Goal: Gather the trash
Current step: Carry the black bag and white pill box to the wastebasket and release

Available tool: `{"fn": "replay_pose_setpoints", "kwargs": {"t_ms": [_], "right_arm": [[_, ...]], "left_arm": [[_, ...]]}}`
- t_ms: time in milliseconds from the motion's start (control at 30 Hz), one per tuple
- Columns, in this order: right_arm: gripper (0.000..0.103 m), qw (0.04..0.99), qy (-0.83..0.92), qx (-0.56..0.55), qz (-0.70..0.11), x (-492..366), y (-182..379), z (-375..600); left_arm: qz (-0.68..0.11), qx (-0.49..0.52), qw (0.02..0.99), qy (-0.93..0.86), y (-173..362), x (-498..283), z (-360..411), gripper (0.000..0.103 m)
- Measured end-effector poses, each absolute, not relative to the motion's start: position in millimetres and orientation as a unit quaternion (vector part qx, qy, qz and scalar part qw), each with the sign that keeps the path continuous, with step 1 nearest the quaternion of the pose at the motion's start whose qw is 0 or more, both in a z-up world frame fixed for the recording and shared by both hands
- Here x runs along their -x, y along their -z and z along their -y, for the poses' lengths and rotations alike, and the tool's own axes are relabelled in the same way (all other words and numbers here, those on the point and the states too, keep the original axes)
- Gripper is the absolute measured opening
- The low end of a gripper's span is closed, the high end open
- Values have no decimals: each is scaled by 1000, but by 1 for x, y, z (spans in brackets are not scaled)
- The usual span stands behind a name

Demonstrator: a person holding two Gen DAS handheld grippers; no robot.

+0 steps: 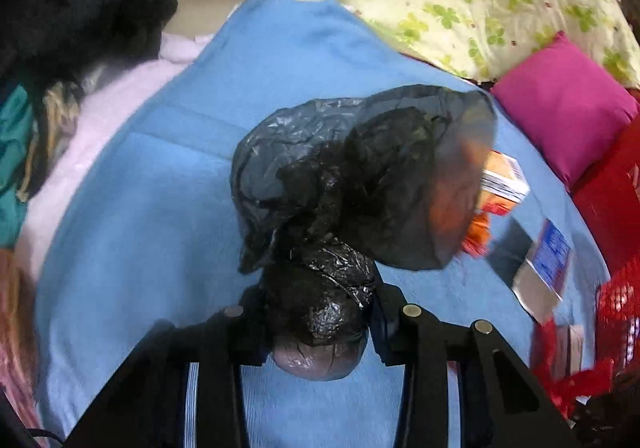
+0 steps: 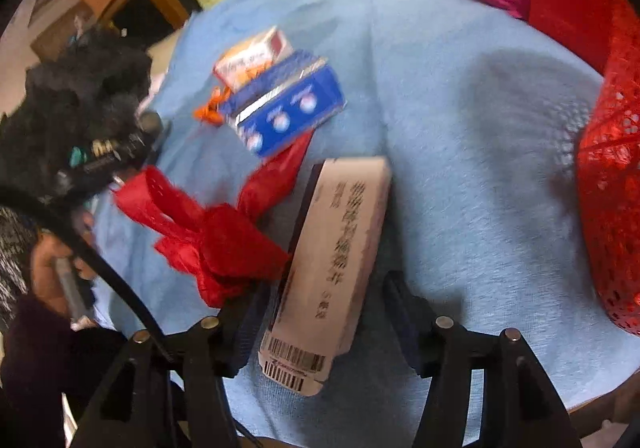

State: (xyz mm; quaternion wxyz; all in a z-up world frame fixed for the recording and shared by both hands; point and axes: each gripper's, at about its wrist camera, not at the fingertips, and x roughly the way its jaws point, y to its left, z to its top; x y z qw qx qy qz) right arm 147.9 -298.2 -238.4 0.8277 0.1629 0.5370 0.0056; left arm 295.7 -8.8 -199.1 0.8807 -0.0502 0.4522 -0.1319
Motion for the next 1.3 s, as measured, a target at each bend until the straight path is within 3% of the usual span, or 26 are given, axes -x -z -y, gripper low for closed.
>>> {"fn": "replay_pose_setpoints", "kwargs": {"t_ms": [133, 467, 700, 867, 1100, 1300], "right_arm": [[63, 838, 5, -94, -538, -148, 239, 278], [63, 828, -34, -250, -500, -106, 217, 317], [63, 859, 42, -210, -466, -129, 200, 326], [62, 847, 53, -206, -486, -160, 220, 314], [50, 844, 67, -170, -504, -173, 236, 296], [49, 857, 61, -173, -481, -168, 231, 300]], "left_arm": [[-438, 54, 883, 159, 188, -267, 21, 40], [-390, 58, 891, 226, 170, -212, 28, 40], [-381, 3, 896, 227, 170, -208, 47, 40], [-378, -40, 898, 223, 174, -201, 60, 40], [-375, -49, 902, 210, 174, -200, 60, 40], [-369, -47, 908, 193, 173, -197, 58, 40]]}}
